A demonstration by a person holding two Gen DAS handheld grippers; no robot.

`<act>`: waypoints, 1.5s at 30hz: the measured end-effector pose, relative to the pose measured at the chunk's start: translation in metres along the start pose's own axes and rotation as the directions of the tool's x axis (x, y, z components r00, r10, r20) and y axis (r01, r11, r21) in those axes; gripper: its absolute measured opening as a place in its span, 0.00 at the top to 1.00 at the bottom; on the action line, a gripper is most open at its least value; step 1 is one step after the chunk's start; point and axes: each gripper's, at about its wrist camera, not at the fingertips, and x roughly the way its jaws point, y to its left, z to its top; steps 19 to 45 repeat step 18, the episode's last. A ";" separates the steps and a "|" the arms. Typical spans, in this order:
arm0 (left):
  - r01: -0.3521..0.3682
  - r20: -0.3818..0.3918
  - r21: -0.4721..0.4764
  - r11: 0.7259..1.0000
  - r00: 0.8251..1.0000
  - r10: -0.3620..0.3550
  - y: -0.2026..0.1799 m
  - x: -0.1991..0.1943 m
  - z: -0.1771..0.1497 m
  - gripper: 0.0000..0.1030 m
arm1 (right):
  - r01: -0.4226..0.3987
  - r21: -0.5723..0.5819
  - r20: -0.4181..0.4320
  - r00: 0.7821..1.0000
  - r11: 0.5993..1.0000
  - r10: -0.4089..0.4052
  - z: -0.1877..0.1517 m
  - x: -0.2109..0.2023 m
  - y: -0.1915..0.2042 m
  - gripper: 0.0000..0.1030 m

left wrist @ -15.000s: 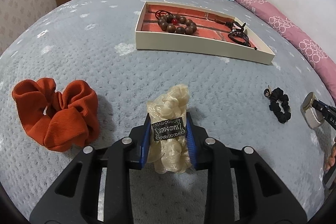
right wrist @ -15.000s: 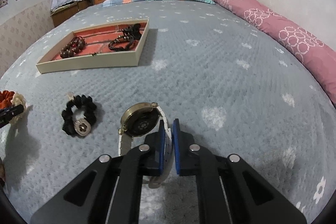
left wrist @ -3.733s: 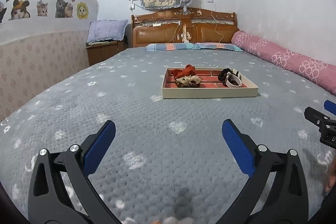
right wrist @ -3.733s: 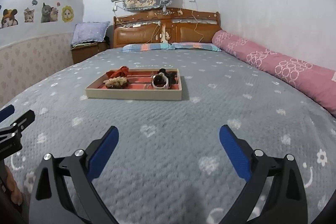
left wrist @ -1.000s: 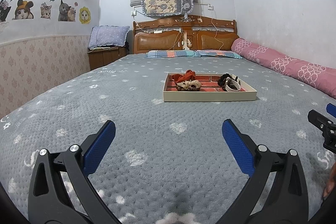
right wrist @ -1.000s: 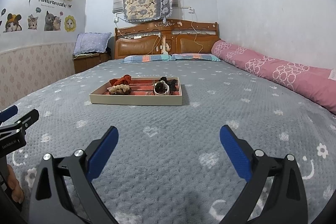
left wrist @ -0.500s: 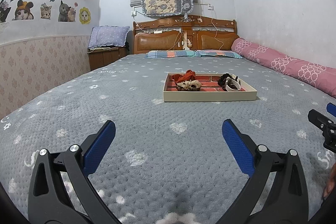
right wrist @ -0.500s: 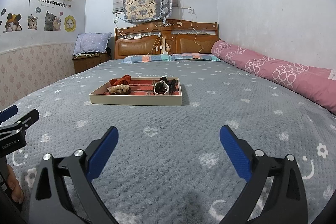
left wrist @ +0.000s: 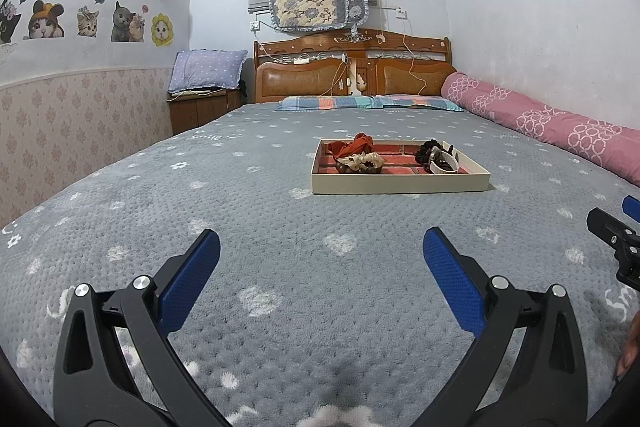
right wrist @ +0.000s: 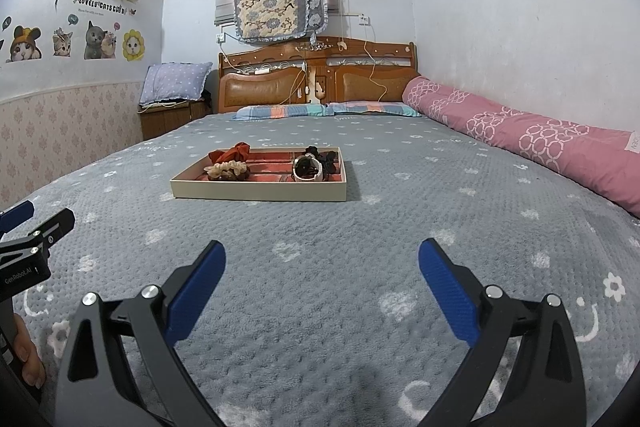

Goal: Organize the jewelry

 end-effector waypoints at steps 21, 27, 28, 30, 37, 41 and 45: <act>-0.007 -0.009 -0.009 1.000 1.000 0.007 0.004 0.000 -0.002 0.05 | 0.000 0.001 -0.003 1.000 1.000 0.000 0.000 0.002 0.000 0.08; -0.007 -0.009 -0.009 1.000 1.000 0.007 0.004 0.000 -0.002 0.05 | 0.000 0.001 -0.003 1.000 1.000 0.000 0.000 0.002 0.000 0.08; -0.007 -0.009 -0.009 1.000 1.000 0.007 0.004 0.000 -0.002 0.05 | 0.000 0.001 -0.003 1.000 1.000 0.000 0.000 0.002 0.000 0.08; -0.007 -0.009 -0.009 1.000 1.000 0.007 0.004 0.000 -0.002 0.05 | 0.000 0.001 -0.003 1.000 1.000 0.000 0.000 0.002 0.000 0.08; -0.007 -0.009 -0.009 1.000 1.000 0.007 0.004 0.000 -0.002 0.05 | 0.000 0.001 -0.003 1.000 1.000 0.000 0.000 0.002 0.000 0.08; -0.007 -0.009 -0.009 1.000 1.000 0.007 0.004 0.000 -0.002 0.05 | 0.000 0.001 -0.003 1.000 1.000 0.000 0.000 0.002 0.000 0.08; -0.007 -0.009 -0.009 1.000 1.000 0.007 0.004 0.000 -0.002 0.05 | 0.000 0.001 -0.003 1.000 1.000 0.000 0.000 0.002 0.000 0.08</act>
